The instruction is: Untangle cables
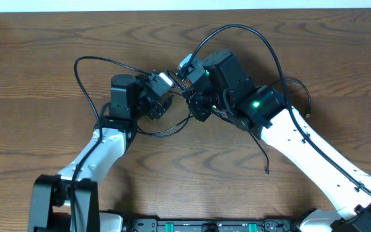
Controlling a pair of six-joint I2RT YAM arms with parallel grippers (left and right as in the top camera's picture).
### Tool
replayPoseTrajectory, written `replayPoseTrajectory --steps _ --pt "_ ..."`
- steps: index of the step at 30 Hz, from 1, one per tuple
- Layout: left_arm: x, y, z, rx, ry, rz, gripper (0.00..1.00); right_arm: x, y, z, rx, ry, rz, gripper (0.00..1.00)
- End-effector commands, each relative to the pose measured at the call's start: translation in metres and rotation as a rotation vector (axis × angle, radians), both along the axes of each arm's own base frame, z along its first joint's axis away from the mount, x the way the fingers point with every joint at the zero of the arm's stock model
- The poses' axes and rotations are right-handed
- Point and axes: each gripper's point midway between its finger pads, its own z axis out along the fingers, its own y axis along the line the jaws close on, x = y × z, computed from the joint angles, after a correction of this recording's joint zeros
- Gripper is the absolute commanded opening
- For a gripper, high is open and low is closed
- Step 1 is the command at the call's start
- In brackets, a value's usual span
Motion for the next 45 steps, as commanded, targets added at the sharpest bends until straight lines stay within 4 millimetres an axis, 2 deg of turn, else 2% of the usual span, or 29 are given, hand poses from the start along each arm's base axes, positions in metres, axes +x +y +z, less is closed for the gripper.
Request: replayPoseTrajectory --steps 1,2,3,8,13,20,22,31,35,38,41,45 --pt "0.009 -0.002 0.007 0.030 -0.057 -0.027 0.36 -0.003 0.003 0.028 0.042 -0.056 0.025 0.01" --pt "0.010 -0.002 0.009 0.041 -0.073 -0.036 0.19 -0.003 0.003 0.028 0.041 -0.055 0.025 0.01" --pt "0.011 -0.003 0.011 0.047 -0.089 -0.041 0.07 -0.003 0.003 0.028 0.040 -0.053 0.025 0.01" --pt "0.020 0.005 0.021 0.070 -0.141 0.006 0.07 0.002 -0.006 0.023 -0.004 -0.061 -0.020 0.01" --pt "0.030 0.036 0.034 0.141 -0.184 0.147 0.07 0.020 -0.029 0.017 -0.091 -0.100 -0.146 0.01" --pt "0.035 0.096 0.061 0.179 -0.240 0.352 0.07 0.058 -0.112 0.006 -0.258 -0.114 -0.473 0.01" --pt "0.034 0.119 0.072 0.134 -0.247 0.434 0.07 0.067 -0.147 -0.001 -0.294 -0.078 -0.550 0.01" --pt "0.028 0.196 0.087 -0.020 -0.254 0.702 0.07 0.086 -0.248 -0.009 -0.346 -0.001 -0.781 0.01" --pt "0.024 0.216 0.089 -0.046 -0.258 0.763 0.07 0.090 -0.283 -0.009 -0.347 0.014 -0.867 0.01" --pt "0.023 0.223 0.091 -0.052 -0.265 0.782 0.07 0.091 -0.307 -0.009 -0.348 0.024 -0.925 0.01" --pt "0.022 0.227 0.091 -0.053 -0.265 0.791 0.07 0.091 -0.322 -0.009 -0.348 0.031 -0.961 0.01" --pt "0.022 0.227 0.091 -0.053 -0.266 0.792 0.07 0.091 -0.333 -0.009 -0.349 0.035 -0.986 0.01"
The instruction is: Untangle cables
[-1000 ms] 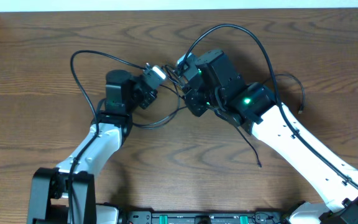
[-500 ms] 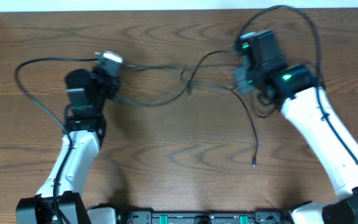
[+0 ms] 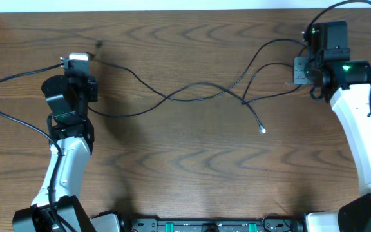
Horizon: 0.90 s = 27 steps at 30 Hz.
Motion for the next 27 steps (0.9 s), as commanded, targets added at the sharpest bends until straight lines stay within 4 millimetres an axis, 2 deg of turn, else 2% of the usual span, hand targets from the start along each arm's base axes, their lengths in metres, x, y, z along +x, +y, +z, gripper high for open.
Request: replayPoseTrajectory --steps 1,6,10,12,14,15,20,24,25,26,27 --pt "0.001 0.006 0.014 -0.004 -0.039 0.026 0.07 0.000 -0.011 0.018 -0.006 -0.047 -0.036 0.01" --pt "0.001 0.006 0.014 -0.043 -0.048 0.040 0.07 0.000 -0.021 0.018 -0.007 -0.048 -0.057 0.01" --pt "0.006 -0.034 0.016 -0.146 -0.062 -0.172 0.07 0.005 0.000 0.019 0.093 -0.062 0.016 0.01" --pt "0.005 -0.062 0.018 -0.195 -0.066 -0.318 0.07 0.008 0.011 0.020 0.138 -0.074 0.055 0.01" --pt "-0.008 -0.117 0.024 -0.287 -0.064 -0.595 0.07 0.013 0.026 0.024 0.174 -0.097 0.101 0.01" --pt "-0.013 -0.132 0.025 -0.312 -0.058 -0.667 0.07 0.013 0.028 0.025 0.175 -0.099 0.107 0.01" --pt "-0.038 -0.181 0.023 -0.412 -0.005 -0.890 0.07 0.013 0.032 0.025 0.176 -0.098 0.116 0.01" --pt "-0.053 -0.206 0.012 -0.474 0.075 -0.958 0.07 0.013 0.034 0.025 0.178 -0.098 0.122 0.01" --pt "-0.054 -0.208 0.009 -0.482 0.094 -0.955 0.17 0.013 0.034 0.025 0.178 -0.097 0.122 0.01" --pt "-0.055 -0.208 0.005 -0.488 0.114 -0.943 0.37 0.012 0.034 0.025 0.177 -0.097 0.123 0.01" --pt "-0.055 -0.206 -0.001 -0.492 0.136 -0.917 0.49 0.012 0.034 0.024 0.172 -0.096 0.130 0.01"
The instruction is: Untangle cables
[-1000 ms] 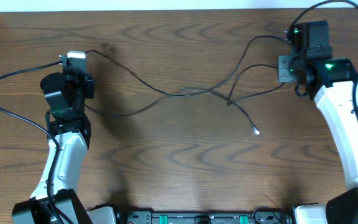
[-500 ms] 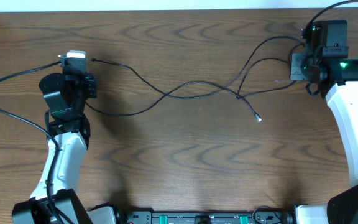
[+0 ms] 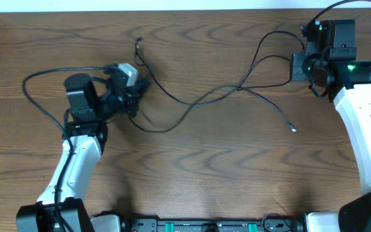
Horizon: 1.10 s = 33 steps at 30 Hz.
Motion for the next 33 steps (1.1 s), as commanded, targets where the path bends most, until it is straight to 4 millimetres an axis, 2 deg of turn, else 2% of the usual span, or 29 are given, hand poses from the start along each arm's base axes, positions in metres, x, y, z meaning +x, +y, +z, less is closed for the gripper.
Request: replayPoseTrajectory --steps 1,5,10,14,18,20,23,28,30,33 --pt "-0.006 -0.005 -0.001 -0.007 0.044 -0.012 0.54 0.000 0.005 0.018 0.002 -0.045 0.028 0.01" --pt "-0.010 0.014 -0.037 0.105 0.176 0.097 0.53 0.000 0.005 0.019 -0.010 -0.046 0.042 0.01" --pt "-0.056 0.010 -0.076 0.173 0.381 0.013 0.51 0.001 0.005 0.019 -0.012 -0.049 0.045 0.01" --pt "-0.082 -0.007 -0.087 0.166 0.491 -0.051 0.40 0.000 0.006 0.019 -0.010 -0.049 0.046 0.01" --pt "-0.100 -0.039 -0.094 0.195 0.524 -0.165 0.40 0.000 0.010 0.019 0.010 -0.045 0.063 0.01" --pt "-0.110 -0.056 -0.102 0.235 0.539 -0.226 0.43 -0.001 0.011 0.018 0.014 -0.043 0.066 0.01" --pt "-0.117 -0.061 -0.122 0.377 0.549 -0.230 0.50 -0.003 0.011 0.017 0.013 -0.033 0.066 0.01" --pt "-0.113 -0.046 -0.154 0.681 0.515 -0.158 0.51 -0.005 0.011 0.015 0.013 -0.022 0.066 0.01" --pt "-0.111 -0.045 -0.160 0.759 0.482 -0.163 0.53 -0.005 0.011 0.015 0.013 -0.022 0.066 0.01" --pt "-0.108 -0.054 -0.163 0.780 0.436 -0.200 0.54 -0.005 0.011 0.015 0.013 -0.020 0.066 0.01"
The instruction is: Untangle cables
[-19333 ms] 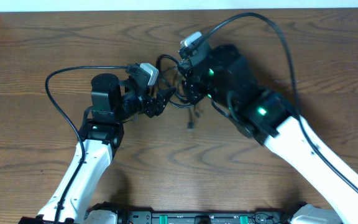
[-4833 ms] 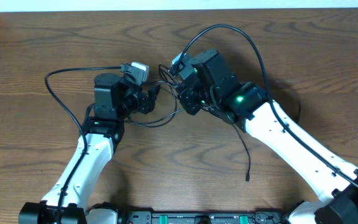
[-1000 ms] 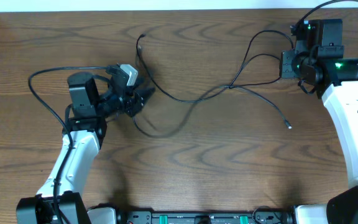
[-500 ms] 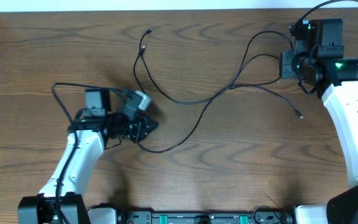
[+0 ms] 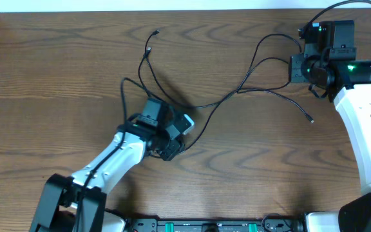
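Note:
Thin black cables (image 5: 218, 100) lie tangled across the wooden table (image 5: 44, 64), crossing near a knot (image 5: 239, 90). One free plug end (image 5: 154, 32) lies at the back centre; another plug end (image 5: 311, 120) lies at the right. My left gripper (image 5: 184, 132) is low at the table's middle, apparently shut on a cable strand that curves up from it. My right gripper (image 5: 295, 68) stays at the far right back, shut on the strands that loop up to it.
The left arm's own wire (image 5: 123, 96) loops beside its wrist. The table's far edge meets a white wall (image 5: 172, 5) at the top. A black rail (image 5: 205, 225) runs along the near edge between the arm bases.
My left gripper has moved from the left back to the table's middle front, carrying its strand. The cable's left plug end shifted right and back. The right plug end slid further right.
Both grippers were close together at the centre on the bunched cables. Then they stood far apart, with the cables stretched across the table. The left gripper then came inward, and now sits at the middle front; the right gripper has held its corner.

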Controlling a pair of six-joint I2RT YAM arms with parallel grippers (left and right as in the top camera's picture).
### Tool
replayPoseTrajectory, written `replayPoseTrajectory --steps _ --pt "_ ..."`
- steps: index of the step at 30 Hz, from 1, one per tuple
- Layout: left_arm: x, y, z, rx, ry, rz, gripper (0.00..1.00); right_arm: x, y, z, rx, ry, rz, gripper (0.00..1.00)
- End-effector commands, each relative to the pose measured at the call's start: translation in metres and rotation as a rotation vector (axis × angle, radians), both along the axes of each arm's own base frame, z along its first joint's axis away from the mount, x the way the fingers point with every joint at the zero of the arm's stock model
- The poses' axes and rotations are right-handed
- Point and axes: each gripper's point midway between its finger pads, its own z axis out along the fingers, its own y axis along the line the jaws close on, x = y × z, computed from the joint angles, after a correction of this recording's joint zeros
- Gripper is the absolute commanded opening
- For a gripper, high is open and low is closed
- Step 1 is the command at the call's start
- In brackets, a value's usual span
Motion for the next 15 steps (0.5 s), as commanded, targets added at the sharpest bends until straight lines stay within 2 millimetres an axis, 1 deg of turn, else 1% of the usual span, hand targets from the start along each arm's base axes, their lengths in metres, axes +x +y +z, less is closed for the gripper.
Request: replayPoseTrajectory --steps 1,5,11,15 --pt "0.012 0.007 -0.007 0.111 -0.078 -0.034 0.55 0.000 0.004 0.018 0.002 -0.043 0.021 0.01" --pt "0.017 0.001 -0.013 0.106 -0.089 -0.044 0.54 -0.002 0.004 0.016 0.001 -0.034 0.021 0.01" --pt "0.011 0.004 -0.028 0.131 -0.047 -0.066 0.54 -0.002 0.004 0.016 0.001 -0.034 0.021 0.01" --pt "0.008 -0.001 -0.028 0.105 -0.031 -0.075 0.54 -0.003 0.004 0.016 0.001 -0.031 0.021 0.01"
